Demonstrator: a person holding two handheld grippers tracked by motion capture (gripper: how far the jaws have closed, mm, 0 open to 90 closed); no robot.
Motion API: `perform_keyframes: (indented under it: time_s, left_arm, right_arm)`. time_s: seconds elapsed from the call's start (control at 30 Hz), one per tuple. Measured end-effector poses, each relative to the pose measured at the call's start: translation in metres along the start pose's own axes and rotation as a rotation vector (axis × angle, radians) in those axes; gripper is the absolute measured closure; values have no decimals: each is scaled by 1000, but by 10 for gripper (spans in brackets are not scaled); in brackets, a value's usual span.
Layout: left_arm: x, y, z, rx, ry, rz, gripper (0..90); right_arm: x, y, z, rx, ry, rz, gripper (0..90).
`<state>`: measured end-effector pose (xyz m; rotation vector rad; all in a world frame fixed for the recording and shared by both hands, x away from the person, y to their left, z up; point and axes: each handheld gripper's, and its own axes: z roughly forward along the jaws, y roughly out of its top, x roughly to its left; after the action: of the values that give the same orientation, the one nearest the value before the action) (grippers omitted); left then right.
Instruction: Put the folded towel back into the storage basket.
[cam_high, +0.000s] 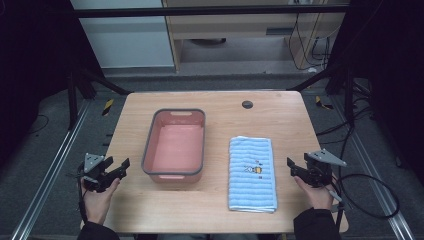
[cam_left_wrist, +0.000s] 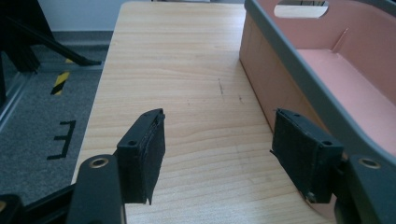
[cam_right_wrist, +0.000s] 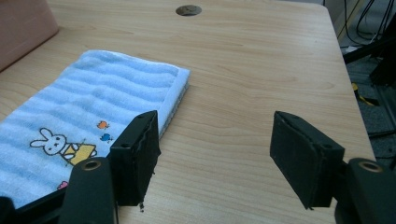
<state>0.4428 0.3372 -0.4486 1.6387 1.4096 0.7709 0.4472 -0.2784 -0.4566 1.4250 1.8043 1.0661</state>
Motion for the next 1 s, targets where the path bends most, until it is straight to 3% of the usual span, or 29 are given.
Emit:
perform_keyframes:
  time_s: [0.23, 0.8, 1.0]
  left_arm:
    - [-5, 10, -11, -13, -51, -10, 320]
    - [-23, 28, -24, -50, -110, 28, 296]
    - [-36, 35, -29, -67, -135, 47, 304]
  right_arm:
    - [0, 6, -12, -46, 0, -4, 321]
    - [8, 20, -17, -47, 29, -40, 274]
    - [10, 30, -15, -53, 42, -38, 263]
